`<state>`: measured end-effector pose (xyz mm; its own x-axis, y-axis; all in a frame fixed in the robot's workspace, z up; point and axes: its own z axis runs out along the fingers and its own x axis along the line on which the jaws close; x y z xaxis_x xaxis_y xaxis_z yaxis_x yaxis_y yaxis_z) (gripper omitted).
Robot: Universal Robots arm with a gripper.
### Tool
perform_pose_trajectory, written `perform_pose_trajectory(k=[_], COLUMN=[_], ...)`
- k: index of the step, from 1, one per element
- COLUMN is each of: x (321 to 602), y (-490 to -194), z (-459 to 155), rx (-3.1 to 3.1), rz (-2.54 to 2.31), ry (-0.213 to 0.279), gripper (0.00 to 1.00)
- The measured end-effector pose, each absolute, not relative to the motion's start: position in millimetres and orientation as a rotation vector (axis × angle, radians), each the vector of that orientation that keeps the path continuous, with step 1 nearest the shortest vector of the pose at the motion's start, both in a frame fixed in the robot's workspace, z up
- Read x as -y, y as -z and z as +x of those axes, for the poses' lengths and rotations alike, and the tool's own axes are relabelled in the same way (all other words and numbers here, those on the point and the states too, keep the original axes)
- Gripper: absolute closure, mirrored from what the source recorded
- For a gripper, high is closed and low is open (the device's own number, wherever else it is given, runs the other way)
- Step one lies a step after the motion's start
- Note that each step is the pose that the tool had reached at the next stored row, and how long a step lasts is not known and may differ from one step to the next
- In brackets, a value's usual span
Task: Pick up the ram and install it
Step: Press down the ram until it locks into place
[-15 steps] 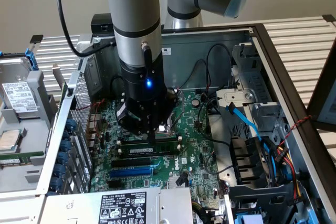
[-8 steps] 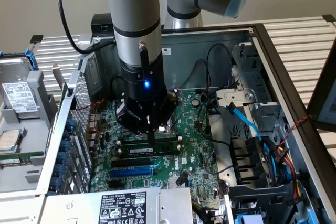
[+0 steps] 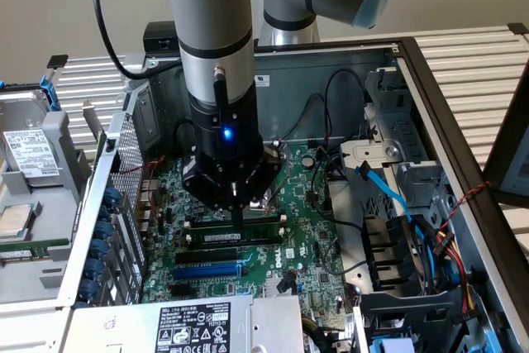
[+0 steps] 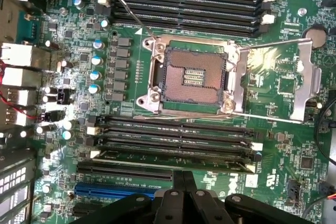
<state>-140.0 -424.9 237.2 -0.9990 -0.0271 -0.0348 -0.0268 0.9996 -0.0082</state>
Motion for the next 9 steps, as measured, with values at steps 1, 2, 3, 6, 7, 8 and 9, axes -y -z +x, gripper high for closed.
perform_pose_trajectory(k=[1,2,3,6,7,8,9], x=[424.9,424.9,424.9,424.9,424.9,424.9,424.9], y=[-237.2,-237.2,-237.2,-237.2,-237.2,-237.2,-237.2], z=[-140.0,-140.0,-140.0,-140.0,-140.0,-140.0,-140.0], rx=[-3.107,-3.107,-3.107,-3.106,-3.105,-3.104,-3.104], rz=[-0.018,0.005,0.028,0.097,0.120,0.136,0.138], ry=[0.012,0.013,0.013,0.014,0.015,0.015,0.015], gripper=[0.89,0.89,0.89,0.89,0.89,0.89,0.89])
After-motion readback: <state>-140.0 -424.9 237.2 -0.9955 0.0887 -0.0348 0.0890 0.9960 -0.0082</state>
